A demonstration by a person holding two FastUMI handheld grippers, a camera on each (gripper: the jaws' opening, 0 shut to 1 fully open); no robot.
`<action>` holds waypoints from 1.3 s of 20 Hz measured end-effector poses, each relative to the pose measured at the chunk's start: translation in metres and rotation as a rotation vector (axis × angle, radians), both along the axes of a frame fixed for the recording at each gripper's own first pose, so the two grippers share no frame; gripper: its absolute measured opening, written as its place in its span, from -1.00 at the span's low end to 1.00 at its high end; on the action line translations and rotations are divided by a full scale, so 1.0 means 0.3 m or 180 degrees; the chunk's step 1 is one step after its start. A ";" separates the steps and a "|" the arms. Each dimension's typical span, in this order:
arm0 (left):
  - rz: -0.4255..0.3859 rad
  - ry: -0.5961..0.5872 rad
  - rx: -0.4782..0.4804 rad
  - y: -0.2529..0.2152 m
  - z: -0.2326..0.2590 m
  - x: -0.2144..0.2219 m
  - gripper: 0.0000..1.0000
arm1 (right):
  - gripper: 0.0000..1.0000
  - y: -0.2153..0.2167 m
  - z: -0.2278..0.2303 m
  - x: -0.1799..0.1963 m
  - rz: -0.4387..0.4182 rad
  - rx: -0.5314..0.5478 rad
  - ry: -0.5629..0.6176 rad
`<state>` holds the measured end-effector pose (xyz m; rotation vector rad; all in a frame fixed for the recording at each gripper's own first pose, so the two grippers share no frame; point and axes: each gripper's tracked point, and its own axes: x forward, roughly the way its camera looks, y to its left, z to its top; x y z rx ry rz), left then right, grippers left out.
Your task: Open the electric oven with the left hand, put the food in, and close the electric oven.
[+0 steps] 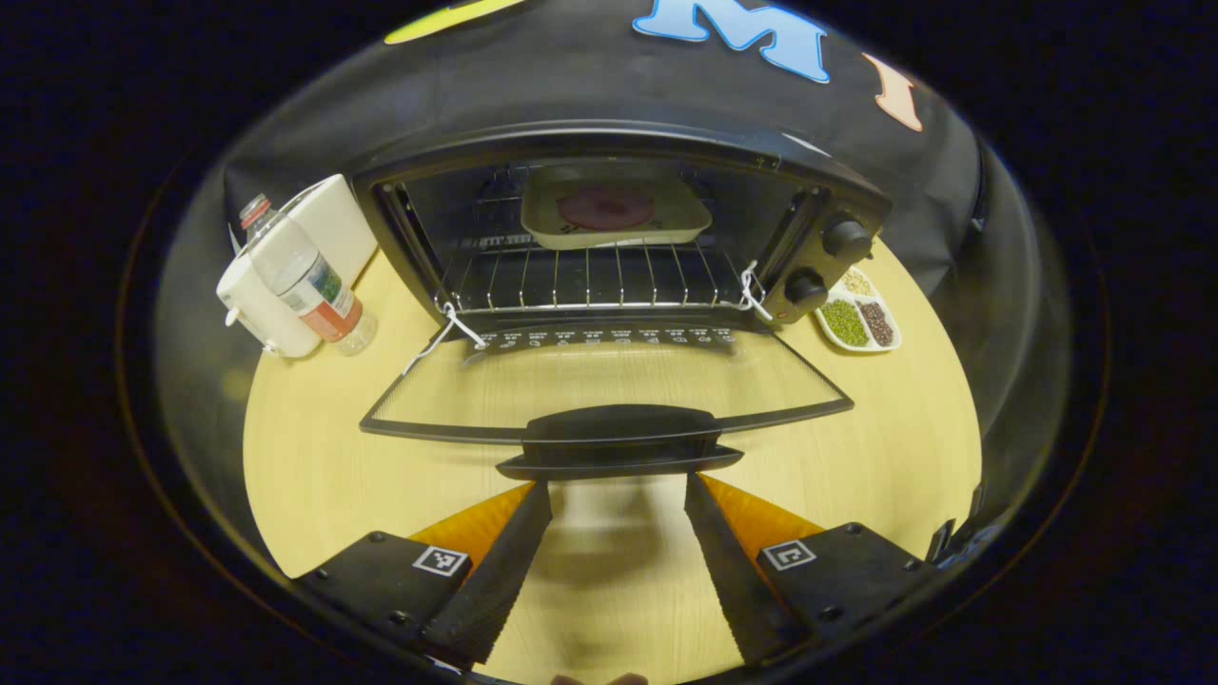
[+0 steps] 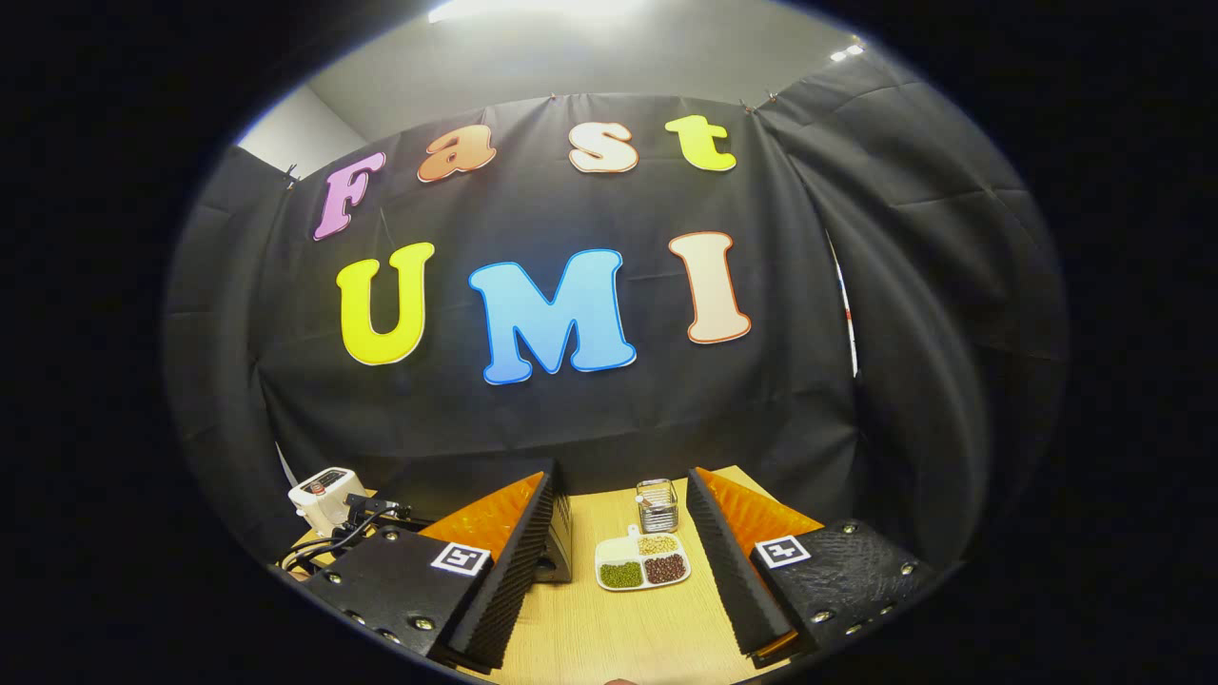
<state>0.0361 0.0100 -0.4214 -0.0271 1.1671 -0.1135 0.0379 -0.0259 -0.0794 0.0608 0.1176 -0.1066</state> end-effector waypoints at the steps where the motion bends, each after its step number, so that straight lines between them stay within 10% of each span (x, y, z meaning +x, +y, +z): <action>1: 0.0000 -0.0028 -0.0006 -0.002 0.007 0.003 0.92 | 0.72 0.001 0.003 0.000 0.0000 -0.0007 -0.0008; 16: 0.0117 -0.0973 0.0067 0.033 0.272 0.191 1.00 | 0.72 -0.042 -0.003 -0.010 -0.0083 0.0007 0.0024; 26: 0.0243 -0.2918 -0.0031 0.051 1.092 0.082 0.86 | 0.72 0.045 0.194 0.033 0.0148 -0.0103 -0.0271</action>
